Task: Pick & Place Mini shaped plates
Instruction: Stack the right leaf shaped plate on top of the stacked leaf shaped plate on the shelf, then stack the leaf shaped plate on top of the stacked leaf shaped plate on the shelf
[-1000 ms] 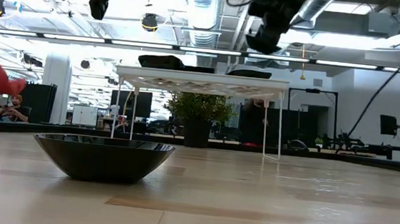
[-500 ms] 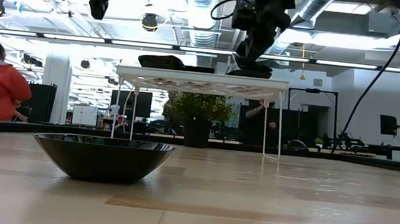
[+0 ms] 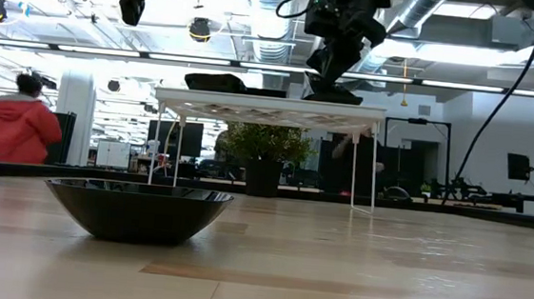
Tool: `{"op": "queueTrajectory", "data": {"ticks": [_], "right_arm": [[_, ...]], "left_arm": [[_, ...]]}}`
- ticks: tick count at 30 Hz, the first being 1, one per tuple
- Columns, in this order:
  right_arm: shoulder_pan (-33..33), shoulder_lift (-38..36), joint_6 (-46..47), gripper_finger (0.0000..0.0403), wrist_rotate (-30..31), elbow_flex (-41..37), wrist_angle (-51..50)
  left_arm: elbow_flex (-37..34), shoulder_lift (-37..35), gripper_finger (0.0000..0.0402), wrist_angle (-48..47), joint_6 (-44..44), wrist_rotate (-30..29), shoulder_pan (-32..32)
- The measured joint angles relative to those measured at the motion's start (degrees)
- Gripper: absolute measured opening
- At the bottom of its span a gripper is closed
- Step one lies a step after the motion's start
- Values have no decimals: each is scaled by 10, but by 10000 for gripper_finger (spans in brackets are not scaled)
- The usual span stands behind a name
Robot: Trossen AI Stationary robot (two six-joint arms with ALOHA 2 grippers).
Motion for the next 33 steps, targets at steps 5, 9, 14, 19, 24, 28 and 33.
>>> {"op": "queueTrajectory", "data": {"ticks": [5, 9, 14, 19, 24, 28, 33], "right_arm": [[-3, 0, 0, 11, -1, 0, 0], [-2, 0, 0, 32, -19, 0, 3], [-4, 0, 5, 64, -17, 0, 8], [-6, -8, 7, 86, -10, 5, 6], [1, -47, 63, 97, -1, 46, -19], [42, -110, 144, 99, -3, 63, -47], [173, -173, 325, 99, -4, 59, -90]], "left_arm": [[0, 0, 172, 4, 0, 0, 0], [0, 0, 172, 5, 0, 0, 0], [0, 0, 172, 8, 0, 0, 0], [0, 0, 172, 10, 0, 0, 0], [0, 0, 172, 12, 0, 0, 0], [0, 0, 172, 13, 0, 0, 0], [0, 0, 172, 13, 0, 0, 0]]}}
